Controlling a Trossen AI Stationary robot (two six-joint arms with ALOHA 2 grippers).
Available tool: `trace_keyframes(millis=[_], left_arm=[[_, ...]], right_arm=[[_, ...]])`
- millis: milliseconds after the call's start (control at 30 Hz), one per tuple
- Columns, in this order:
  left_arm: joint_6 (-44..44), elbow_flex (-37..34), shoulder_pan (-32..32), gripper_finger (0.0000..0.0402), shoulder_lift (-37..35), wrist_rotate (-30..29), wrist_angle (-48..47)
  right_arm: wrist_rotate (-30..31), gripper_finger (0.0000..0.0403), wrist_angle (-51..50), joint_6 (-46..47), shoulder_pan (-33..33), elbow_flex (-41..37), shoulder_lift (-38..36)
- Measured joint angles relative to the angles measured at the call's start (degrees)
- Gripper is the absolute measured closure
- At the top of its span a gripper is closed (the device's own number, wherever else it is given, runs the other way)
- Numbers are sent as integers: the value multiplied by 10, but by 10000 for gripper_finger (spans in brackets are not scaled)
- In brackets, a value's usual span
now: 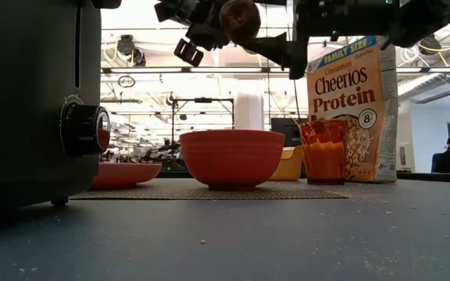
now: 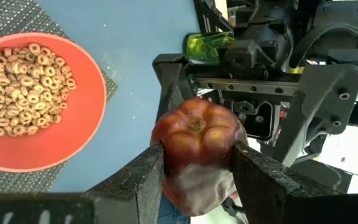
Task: Arrange a breakfast setting
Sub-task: Put the apple on the gray table mat at the top right of the pink plate
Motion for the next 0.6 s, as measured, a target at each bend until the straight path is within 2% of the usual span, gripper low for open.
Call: trace_keyframes(millis=[233, 600], left_arm=[[0, 0, 0, 224, 0, 0, 0], [0, 0, 0, 224, 1, -2, -2]], right_arm=[[0, 23, -6, 7, 0, 0, 12], [0, 137, 0, 8, 0, 0, 11]])
